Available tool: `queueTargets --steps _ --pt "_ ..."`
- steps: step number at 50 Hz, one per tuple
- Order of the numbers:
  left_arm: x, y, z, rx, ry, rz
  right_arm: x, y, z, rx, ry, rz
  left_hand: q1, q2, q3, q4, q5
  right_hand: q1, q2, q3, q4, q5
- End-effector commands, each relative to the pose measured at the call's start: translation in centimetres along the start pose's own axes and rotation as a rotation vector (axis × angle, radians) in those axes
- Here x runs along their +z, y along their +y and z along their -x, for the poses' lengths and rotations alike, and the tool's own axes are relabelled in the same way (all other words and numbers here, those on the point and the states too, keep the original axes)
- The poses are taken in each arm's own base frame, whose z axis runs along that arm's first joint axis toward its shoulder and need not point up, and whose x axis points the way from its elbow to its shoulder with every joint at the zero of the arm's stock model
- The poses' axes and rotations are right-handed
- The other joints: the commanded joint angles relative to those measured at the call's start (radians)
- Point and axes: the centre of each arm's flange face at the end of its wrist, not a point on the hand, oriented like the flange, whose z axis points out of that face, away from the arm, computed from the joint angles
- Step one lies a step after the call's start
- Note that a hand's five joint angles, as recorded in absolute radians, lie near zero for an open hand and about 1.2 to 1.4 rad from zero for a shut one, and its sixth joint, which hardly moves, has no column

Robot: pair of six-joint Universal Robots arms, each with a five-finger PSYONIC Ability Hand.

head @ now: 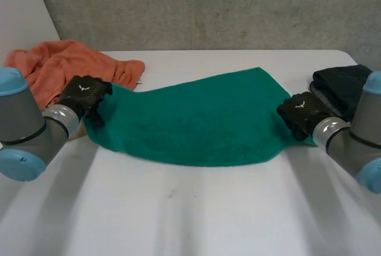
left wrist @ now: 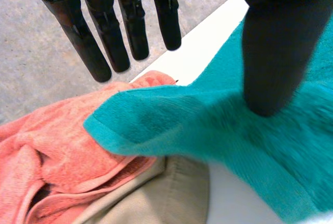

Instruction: Fold the laundry.

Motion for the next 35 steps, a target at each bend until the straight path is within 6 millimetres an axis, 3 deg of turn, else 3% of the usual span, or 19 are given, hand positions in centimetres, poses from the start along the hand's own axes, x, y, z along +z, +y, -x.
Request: queueTargets --steps 1,8,19,24,25,26,35 --pt "-1.2 -1.3 0.4 0.023 0.003 0.026 -2.1 -1.1 -1.5 0.094 -0.017 0.110 0.002 -0.033 -0.038 -0.025 -0.026 -0.123 -0.130 -0.126 -0.126 -0.122" --pt "-1.8 -1.4 0.8 0.026 -0.002 0.076 -2.2 -1.0 -1.8 0.120 -0.008 0.107 -0.048 -0.083 -0.088 -0.075 -0.075 -0.326 -0.333 -0.330 -0.329 -0.326" --pt "-1.5 0.3 -0.1 0.105 0.044 0.140 0.7 1.6 0.0 0.129 -0.012 0.077 -0.060 -0.095 -0.099 -0.087 -0.087 -0.350 -0.357 -0.354 -0.353 -0.349" --pt "-1.9 0.2 -0.6 0.114 0.072 0.154 1.7 2.3 0.5 0.122 -0.006 0.057 -0.062 -0.098 -0.102 -0.090 -0.090 -0.089 -0.096 -0.093 -0.092 -0.089" --pt "-1.9 0.2 -0.7 0.113 0.077 0.158 1.8 2.3 0.4 0.119 -0.001 0.050 -0.062 -0.098 -0.102 -0.090 -0.090 0.033 0.027 0.030 0.030 0.034" --pt "-2.1 0.2 -1.0 0.116 0.086 0.165 2.0 2.2 0.4 0.115 0.010 0.030 -0.062 -0.098 -0.102 -0.090 -0.090 0.326 0.319 0.322 0.323 0.326" --pt "-2.1 1.2 -1.6 0.177 0.104 0.213 1.3 1.6 0.3 0.111 0.000 -0.006 -0.039 -0.074 -0.079 -0.066 -0.067 0.329 0.322 0.325 0.326 0.329"
